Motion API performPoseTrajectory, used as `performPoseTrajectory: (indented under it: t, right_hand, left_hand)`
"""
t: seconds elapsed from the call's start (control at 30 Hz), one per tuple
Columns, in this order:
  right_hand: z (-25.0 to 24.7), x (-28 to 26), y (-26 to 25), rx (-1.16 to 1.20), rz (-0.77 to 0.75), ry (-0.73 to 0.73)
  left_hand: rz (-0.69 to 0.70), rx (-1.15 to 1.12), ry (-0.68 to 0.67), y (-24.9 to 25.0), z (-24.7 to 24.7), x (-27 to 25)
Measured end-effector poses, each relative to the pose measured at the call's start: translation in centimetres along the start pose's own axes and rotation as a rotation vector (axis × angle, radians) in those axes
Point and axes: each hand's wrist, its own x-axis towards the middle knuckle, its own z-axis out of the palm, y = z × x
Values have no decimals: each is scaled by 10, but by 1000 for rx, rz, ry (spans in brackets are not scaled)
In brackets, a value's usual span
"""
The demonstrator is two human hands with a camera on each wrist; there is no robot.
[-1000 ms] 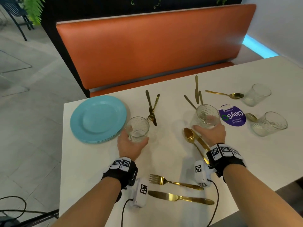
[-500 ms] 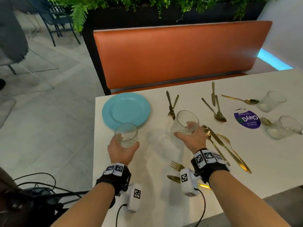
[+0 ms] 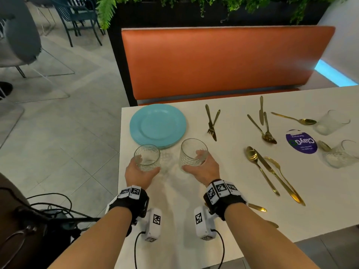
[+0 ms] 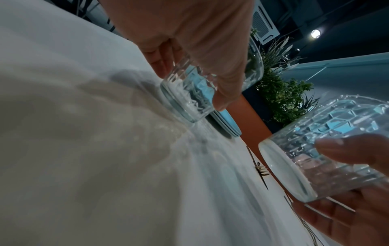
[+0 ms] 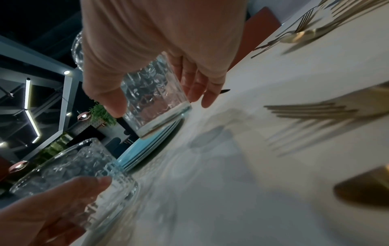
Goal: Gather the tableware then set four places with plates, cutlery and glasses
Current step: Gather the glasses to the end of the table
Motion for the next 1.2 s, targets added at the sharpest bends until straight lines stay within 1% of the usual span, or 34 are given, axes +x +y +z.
performPoseTrajectory:
  t: [0.3, 0.43, 0.63, 1.0, 1.2]
  right_hand:
    - [28, 12, -2, -128, -9, -39]
    - [38, 16, -3, -154, -15, -33]
    - [45, 22, -6, -215, -45, -47]
    - [52, 26, -10, -266, -52, -95]
    - [49, 26, -9, -197, 0, -110]
  left_hand:
    - [7, 11, -20, 5, 6, 9]
    - [8, 10, -26, 3, 11, 14]
    - [60, 30, -22, 0, 17, 19]
    - [101, -11, -12, -1, 17, 18]
    - [107, -34, -47, 3, 12, 16]
